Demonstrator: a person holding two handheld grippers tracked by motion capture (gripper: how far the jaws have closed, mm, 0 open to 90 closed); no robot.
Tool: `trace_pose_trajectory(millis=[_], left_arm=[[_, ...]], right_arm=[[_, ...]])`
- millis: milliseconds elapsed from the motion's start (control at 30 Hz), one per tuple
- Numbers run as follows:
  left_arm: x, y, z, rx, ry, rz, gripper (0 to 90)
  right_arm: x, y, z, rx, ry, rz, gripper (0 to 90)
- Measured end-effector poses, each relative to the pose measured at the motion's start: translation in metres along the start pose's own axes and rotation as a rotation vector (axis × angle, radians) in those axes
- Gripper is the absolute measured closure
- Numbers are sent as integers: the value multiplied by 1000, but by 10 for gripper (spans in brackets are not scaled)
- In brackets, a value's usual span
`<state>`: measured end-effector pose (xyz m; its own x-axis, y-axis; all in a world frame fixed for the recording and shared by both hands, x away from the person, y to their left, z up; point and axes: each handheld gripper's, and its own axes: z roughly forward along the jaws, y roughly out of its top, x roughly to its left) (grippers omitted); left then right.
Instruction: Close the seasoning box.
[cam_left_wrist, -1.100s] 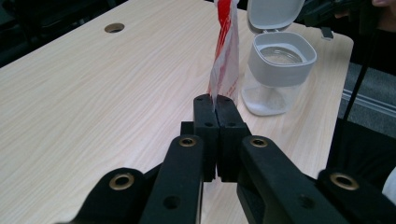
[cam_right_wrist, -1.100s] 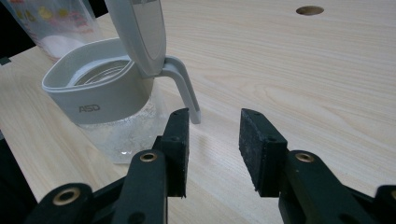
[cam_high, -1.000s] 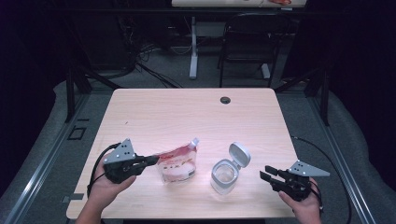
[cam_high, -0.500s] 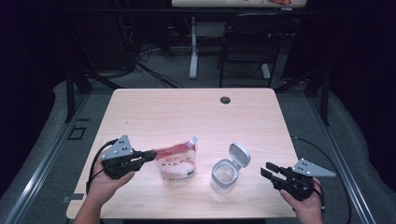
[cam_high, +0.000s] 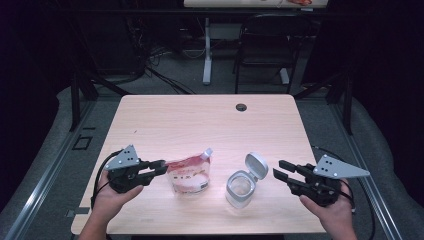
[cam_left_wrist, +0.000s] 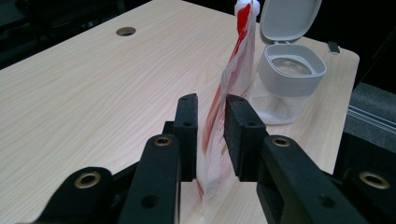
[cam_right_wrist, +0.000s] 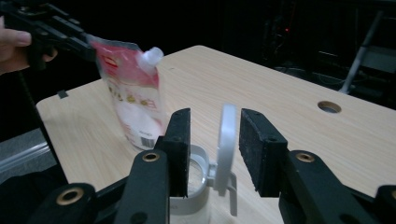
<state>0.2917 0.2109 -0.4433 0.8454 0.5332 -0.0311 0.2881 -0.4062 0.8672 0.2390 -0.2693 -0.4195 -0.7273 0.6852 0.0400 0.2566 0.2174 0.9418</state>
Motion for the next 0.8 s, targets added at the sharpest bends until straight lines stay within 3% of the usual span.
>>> trace_pose_trajectory(millis=[300,533,800], left_arm=[[0,-2,-2,-1,6,-19,660],[1,-4,-3,1,-1,-35,665],[0,-5,-3,7,-32,-46,703]], right_arm=[[17,23,24,25,99,-43,620],[25,30,50,25,122,-53,581],[32,33,80,66,167,-49,592]])
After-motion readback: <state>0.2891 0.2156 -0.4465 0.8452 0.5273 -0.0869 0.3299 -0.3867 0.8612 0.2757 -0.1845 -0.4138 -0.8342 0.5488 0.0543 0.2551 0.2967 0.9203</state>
